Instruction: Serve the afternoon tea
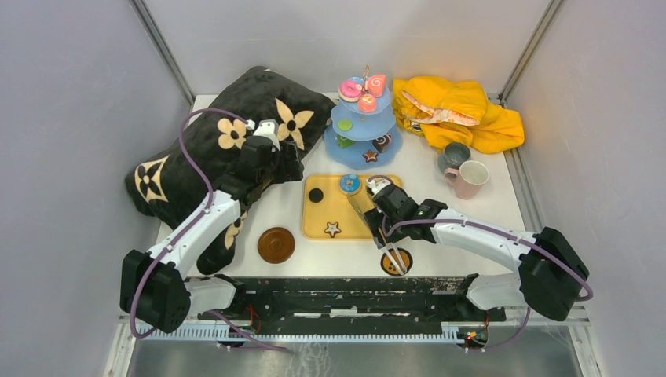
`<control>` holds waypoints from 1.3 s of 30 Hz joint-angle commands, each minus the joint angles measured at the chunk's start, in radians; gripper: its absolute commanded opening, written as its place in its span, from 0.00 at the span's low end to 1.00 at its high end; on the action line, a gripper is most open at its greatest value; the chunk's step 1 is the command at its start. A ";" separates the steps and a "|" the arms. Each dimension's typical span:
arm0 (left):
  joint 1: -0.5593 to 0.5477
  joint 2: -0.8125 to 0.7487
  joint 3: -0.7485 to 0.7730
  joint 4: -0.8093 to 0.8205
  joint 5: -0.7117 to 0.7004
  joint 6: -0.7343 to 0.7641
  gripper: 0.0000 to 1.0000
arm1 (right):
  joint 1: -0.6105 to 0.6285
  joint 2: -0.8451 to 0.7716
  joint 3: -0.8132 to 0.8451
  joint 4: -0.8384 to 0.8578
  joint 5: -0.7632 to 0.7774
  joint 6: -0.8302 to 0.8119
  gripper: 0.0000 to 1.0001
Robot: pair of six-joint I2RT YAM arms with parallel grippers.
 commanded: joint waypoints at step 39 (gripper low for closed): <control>0.005 -0.006 0.005 0.051 0.000 -0.032 1.00 | -0.079 0.029 -0.049 0.099 0.031 0.072 0.03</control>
